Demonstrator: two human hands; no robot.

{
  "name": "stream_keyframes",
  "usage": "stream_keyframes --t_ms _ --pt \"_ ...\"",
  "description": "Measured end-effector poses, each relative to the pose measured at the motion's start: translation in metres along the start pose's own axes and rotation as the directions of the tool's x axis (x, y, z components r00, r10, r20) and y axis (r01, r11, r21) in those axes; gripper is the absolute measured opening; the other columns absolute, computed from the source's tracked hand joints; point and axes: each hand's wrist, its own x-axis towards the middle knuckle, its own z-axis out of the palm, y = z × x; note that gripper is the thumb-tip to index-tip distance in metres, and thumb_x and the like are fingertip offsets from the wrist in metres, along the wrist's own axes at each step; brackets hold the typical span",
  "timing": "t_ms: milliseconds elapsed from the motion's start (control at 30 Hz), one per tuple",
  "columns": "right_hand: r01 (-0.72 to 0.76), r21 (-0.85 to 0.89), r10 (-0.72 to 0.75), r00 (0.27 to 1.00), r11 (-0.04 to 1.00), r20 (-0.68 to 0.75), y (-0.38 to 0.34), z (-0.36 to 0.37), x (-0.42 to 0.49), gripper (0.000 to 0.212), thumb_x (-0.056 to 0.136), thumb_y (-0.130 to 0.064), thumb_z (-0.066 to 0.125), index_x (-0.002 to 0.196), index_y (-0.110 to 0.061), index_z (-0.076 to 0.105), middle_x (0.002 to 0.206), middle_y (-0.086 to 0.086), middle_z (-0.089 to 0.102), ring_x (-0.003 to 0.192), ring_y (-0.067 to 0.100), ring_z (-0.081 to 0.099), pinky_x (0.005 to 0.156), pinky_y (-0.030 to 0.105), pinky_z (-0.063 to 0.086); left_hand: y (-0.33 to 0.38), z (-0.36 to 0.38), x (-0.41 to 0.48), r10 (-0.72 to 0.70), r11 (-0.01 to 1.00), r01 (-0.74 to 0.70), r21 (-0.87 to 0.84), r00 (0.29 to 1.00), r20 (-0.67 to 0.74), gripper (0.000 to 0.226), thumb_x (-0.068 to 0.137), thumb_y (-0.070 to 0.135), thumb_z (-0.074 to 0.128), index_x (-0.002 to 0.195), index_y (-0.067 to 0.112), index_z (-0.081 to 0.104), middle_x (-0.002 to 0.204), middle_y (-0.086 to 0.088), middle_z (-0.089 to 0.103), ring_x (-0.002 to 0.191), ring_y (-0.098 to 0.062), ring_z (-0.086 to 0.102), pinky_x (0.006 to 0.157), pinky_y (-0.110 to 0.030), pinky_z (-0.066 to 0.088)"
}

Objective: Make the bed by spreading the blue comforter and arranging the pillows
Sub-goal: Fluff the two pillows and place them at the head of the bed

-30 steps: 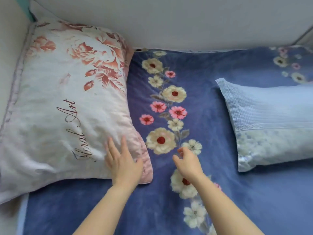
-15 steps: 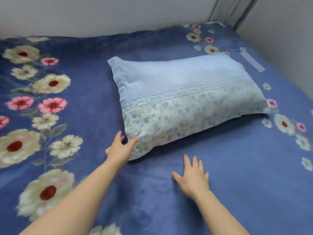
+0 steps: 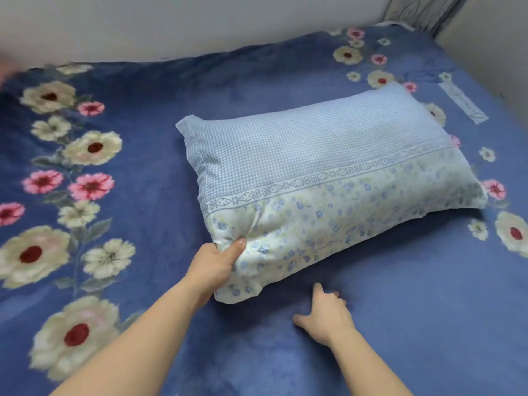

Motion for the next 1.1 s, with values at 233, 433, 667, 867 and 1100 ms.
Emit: stream_keyframes --t_ms 233,433,667,867,1100 --pt "-0.175 0.924 -0.281 0.956 -0.34 0.078 0.007 -0.072 -0.078 0.063 0.052 -0.018 0.079 0.113 -0.013 0.066 0.121 0.009 0.066 0.115 0.03 0.057 0.099 0.048 0.041 0.014 -0.034 -0.114 -0.025 0.988 0.046 -0.146 0.989 0.146 0.02 0.089 0.027 0.065 0.094 0.01 0.075 0.087 -0.001 0.078 0.08 -0.016 0.074 0.061 -0.022 0.054" --pt "-0.181 0.88 0.002 0.979 -0.439 0.202 -0.057 -0.098 -0.146 0.076 0.05 -0.034 0.082 0.12 -0.013 0.064 0.115 0.012 0.071 0.102 0.035 0.069 0.089 0.052 0.052 0.008 -0.105 -0.215 -0.036 0.963 0.098 -0.252 0.97 0.24 0.026 0.086 0.014 0.067 0.111 0.011 0.07 0.108 -0.005 0.074 0.101 -0.023 0.071 0.088 -0.036 0.055" --pt "-0.137 0.939 -0.039 0.991 -0.315 0.132 -0.176 -0.13 -0.251 0.074 0.046 -0.015 0.068 0.118 0.0 0.062 0.111 0.013 0.072 0.094 0.034 0.071 0.085 0.054 0.055 -0.004 -0.215 -0.295 -0.288 0.832 0.23 -0.504 0.957 -0.038 0.043 0.071 0.031 0.07 0.108 0.009 0.072 0.104 -0.016 0.074 0.087 -0.032 0.071 0.079 -0.039 0.056" --pt "-0.087 0.992 -0.209 0.976 -0.087 0.067 -0.281 -0.108 -0.343 0.015 0.071 -0.004 0.061 0.083 -0.013 0.062 0.077 0.001 0.069 0.063 0.019 0.068 0.053 0.027 0.054 -0.045 -0.298 -0.352 -0.345 0.79 0.018 -0.612 0.839 -0.421 0.013 0.083 0.023 0.062 0.088 0.012 0.068 0.091 -0.008 0.068 0.067 -0.018 0.066 0.06 -0.03 0.045" --pt "0.059 0.997 -0.52 0.854 0.056 -0.022 -0.307 -0.07 -0.395 0.027 0.048 -0.011 0.068 0.072 -0.012 0.053 0.074 0.005 0.056 0.072 0.024 0.058 0.061 0.038 0.048 -0.13 -0.323 -0.42 -0.438 0.535 -0.101 -0.839 0.816 -0.378 0.045 0.077 0.049 0.069 0.11 0.019 0.069 0.101 -0.013 0.074 0.091 -0.027 0.07 0.073 -0.036 0.053"
